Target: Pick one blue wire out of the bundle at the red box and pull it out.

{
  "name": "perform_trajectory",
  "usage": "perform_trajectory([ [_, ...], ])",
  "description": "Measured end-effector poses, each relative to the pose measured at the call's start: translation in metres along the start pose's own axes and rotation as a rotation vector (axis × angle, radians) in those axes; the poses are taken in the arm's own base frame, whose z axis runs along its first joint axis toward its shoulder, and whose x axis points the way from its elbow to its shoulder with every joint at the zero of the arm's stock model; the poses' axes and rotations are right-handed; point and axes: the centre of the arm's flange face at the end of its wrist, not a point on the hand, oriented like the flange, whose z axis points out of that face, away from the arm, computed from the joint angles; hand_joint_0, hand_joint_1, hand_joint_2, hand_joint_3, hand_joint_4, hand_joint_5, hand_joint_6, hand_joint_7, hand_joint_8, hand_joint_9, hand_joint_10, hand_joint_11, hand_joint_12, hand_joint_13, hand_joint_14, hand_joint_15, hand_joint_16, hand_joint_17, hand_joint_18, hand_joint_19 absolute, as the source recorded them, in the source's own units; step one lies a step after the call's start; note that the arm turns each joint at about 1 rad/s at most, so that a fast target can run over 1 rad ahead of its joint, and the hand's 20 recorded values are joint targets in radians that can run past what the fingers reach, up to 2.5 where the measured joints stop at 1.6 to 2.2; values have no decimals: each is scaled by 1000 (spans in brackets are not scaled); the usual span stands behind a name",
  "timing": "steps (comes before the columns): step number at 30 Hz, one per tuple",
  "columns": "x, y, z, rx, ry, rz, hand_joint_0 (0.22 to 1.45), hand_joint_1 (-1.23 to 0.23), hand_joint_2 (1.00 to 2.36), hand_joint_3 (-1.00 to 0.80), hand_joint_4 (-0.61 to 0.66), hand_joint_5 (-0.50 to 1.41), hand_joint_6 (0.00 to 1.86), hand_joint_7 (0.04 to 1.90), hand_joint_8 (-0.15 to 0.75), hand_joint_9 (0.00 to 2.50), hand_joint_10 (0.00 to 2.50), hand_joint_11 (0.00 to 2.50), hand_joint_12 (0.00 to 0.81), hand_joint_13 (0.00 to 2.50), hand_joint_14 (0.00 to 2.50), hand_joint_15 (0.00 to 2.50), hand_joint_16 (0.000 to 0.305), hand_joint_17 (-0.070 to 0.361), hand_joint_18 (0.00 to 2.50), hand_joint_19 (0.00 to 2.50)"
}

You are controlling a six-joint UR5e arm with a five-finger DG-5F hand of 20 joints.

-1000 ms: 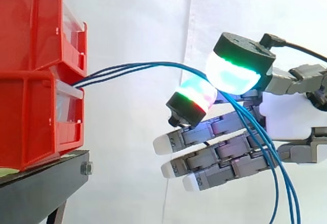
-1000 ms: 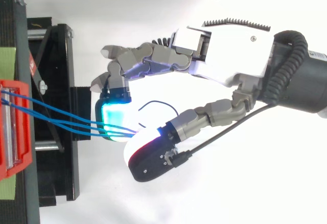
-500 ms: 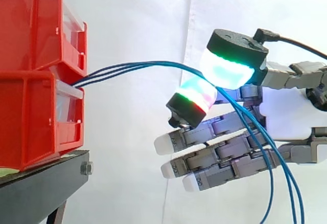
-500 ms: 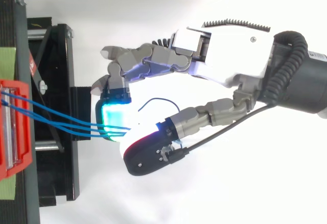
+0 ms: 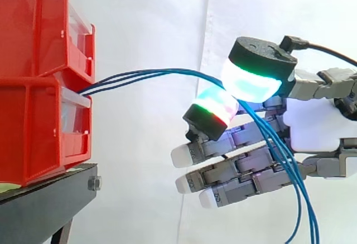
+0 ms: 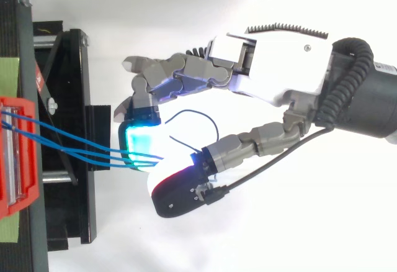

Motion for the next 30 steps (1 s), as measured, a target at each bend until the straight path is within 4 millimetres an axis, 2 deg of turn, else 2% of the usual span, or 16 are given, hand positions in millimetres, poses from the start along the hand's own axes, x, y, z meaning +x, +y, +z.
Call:
perform_trajectory([
  [2,0,0,0,-1,0,0,783,-930,1010,-390,47,-208,881,1238,251,400,16,382,371,0,0,0,58,131,0,228],
  [5,0,0,0,-1,0,1,721,-915,1009,-414,106,-203,868,1246,243,400,15,357,374,0,0,0,58,130,0,220],
  [8,0,0,0,-1,1,1,637,-851,1004,-455,93,-180,848,1236,238,411,13,316,366,0,0,0,56,127,0,233],
  [12,0,0,0,-1,1,1,594,-790,1011,-391,70,-150,814,1265,218,465,11,270,350,0,0,0,54,122,0,230],
  [17,0,0,0,-1,1,1,629,-834,1022,-249,17,-150,832,1402,224,475,14,312,344,0,0,0,53,120,0,230],
  [18,0,0,0,-1,1,1,640,-842,1022,-238,11,-168,866,1339,234,457,14,320,350,0,0,0,53,120,0,226],
  [20,0,0,0,-1,1,1,675,-866,1022,-225,17,-201,882,1324,246,403,14,340,363,0,0,0,56,126,0,226],
  [21,0,0,0,-1,1,1,700,-880,1023,-214,61,-217,880,1264,244,374,15,348,366,0,0,0,57,127,0,227],
  [28,0,0,0,-1,1,1,772,-904,1013,-359,86,-229,881,1178,233,346,17,360,367,0,0,0,58,130,0,237],
  [30,0,0,0,0,1,1,759,-914,1000,-493,81,-228,880,1142,231,344,15,371,366,0,0,0,58,130,0,216],
])
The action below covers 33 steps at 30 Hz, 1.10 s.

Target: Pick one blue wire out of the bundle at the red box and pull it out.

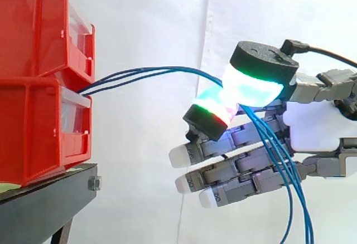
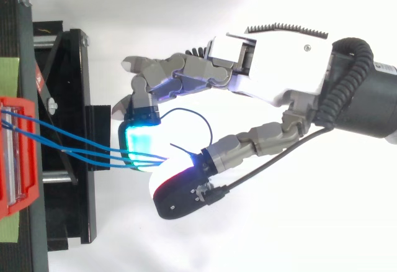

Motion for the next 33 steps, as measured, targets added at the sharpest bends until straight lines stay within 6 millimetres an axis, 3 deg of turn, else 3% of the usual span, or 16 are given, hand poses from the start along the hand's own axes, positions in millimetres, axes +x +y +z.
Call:
perform_trajectory([
  [4,0,0,0,1,0,0,673,-869,1000,-500,69,-218,867,1128,228,351,17,371,365,0,0,0,58,130,0,224],
  [6,0,0,0,1,-1,0,538,-754,1000,-500,82,-209,862,1106,237,371,15,359,373,0,0,0,58,131,0,244],
  [13,0,0,0,0,-1,0,479,-453,1000,-500,66,-180,846,1118,245,439,15,328,360,0,0,0,57,128,0,236],
  [21,0,0,0,-1,-1,0,562,-636,1018,-322,103,-183,864,1203,240,460,17,398,330,0,0,0,50,113,0,250],
  [25,0,0,0,-1,-1,0,553,-694,1014,-361,132,-202,880,1149,252,433,17,412,339,0,0,0,52,118,0,254],
  [27,0,0,0,-1,-1,0,498,-651,1001,-497,150,-206,884,1130,267,426,18,414,354,0,0,0,55,124,0,245],
  [33,0,0,0,-1,0,0,422,-531,1000,-500,165,-191,881,1071,288,439,15,387,385,0,0,0,61,137,0,245],
])
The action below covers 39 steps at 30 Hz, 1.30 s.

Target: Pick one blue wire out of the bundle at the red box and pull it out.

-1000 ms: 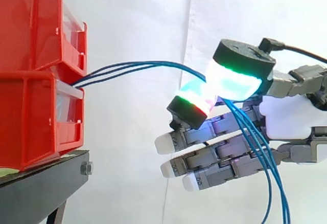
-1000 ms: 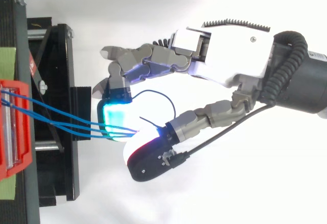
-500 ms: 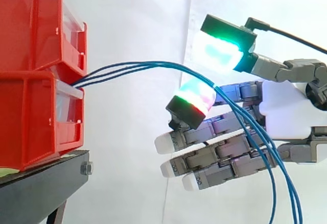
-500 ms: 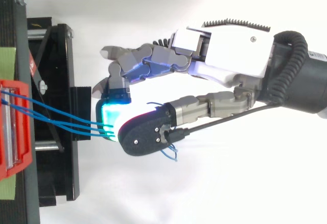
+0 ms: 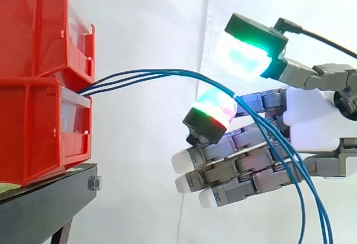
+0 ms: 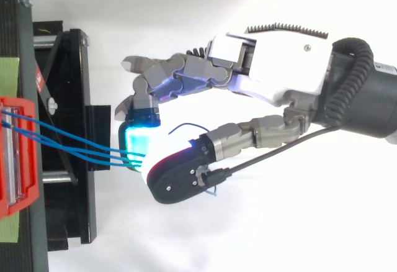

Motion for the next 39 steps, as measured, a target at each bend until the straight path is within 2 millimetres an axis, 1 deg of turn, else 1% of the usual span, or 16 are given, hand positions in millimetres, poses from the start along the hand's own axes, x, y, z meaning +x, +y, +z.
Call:
perform_trajectory([
  [4,0,0,0,0,0,0,436,-561,1000,-500,159,-189,878,1094,285,441,18,405,378,0,0,0,60,134,0,244],
  [6,0,0,0,0,0,0,466,-619,1000,-500,149,-189,878,1117,275,443,16,410,366,0,0,0,58,130,0,253],
  [13,0,0,0,0,0,0,485,-654,1000,-500,149,-190,882,1118,273,442,17,415,358,0,0,0,56,127,0,230],
  [16,0,0,0,0,1,0,541,-705,1000,-500,132,-190,881,1142,260,438,17,410,344,0,0,0,53,120,0,229],
  [18,0,0,0,0,1,0,579,-718,1009,-414,123,-187,884,1151,252,447,17,419,337,0,0,0,52,116,0,230],
  [23,0,0,0,-1,0,0,603,-741,1018,-333,101,-188,889,1199,252,457,17,413,335,0,0,0,51,115,0,235],
  [25,0,0,0,-1,0,0,614,-747,1018,-325,74,-189,893,1197,256,456,19,424,333,0,0,0,51,115,0,225],
  [26,0,0,0,-1,0,0,639,-765,1017,-338,19,-191,893,1195,252,458,19,417,336,0,0,0,51,115,0,220],
  [27,0,0,0,-1,1,0,648,-768,1017,-347,3,-192,892,1194,252,459,19,418,336,0,0,0,52,116,0,220],
  [31,0,0,0,-1,0,0,683,-790,1014,-373,-24,-197,893,1211,251,461,17,412,340,0,0,0,52,117,0,201],
  [33,0,0,0,0,0,1,703,-801,1015,-371,-51,-198,891,1272,256,462,18,424,347,0,0,0,52,117,0,175],
  [37,0,0,0,0,0,1,706,-798,1014,-382,-79,-201,896,1248,260,463,18,426,350,0,0,0,52,117,0,154],
  [39,0,0,0,0,0,0,704,-797,1014,-384,-89,-202,896,1241,252,496,22,498,349,0,0,0,52,118,0,154],
])
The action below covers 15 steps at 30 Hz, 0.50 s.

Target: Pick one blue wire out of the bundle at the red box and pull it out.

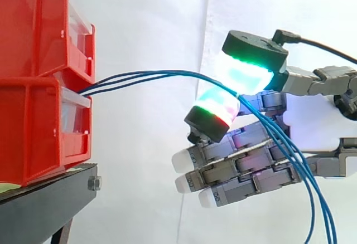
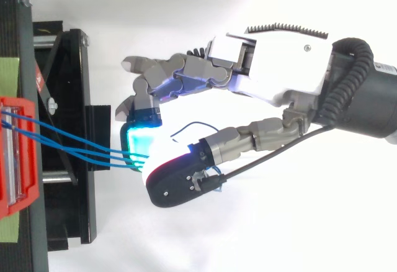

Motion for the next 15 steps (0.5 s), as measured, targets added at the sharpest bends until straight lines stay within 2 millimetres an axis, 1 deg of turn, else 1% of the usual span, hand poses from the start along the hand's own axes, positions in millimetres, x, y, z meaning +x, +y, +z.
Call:
perform_trajectory([
  [1,0,0,0,0,0,0,701,-795,1014,-384,-90,-202,896,1239,250,523,23,528,349,0,0,0,53,118,0,154],
  [3,0,0,0,-1,1,1,693,-785,1015,-379,-94,-203,896,1236,253,604,27,712,344,0,0,0,52,118,0,162],
  [11,1,0,0,0,1,0,690,-782,1014,-386,-101,-204,897,1220,251,647,29,813,343,0,0,0,52,116,0,168],
  [15,0,0,0,0,0,0,718,-796,1015,-374,-125,-209,897,1280,256,628,29,789,344,0,0,0,52,117,0,152],
])
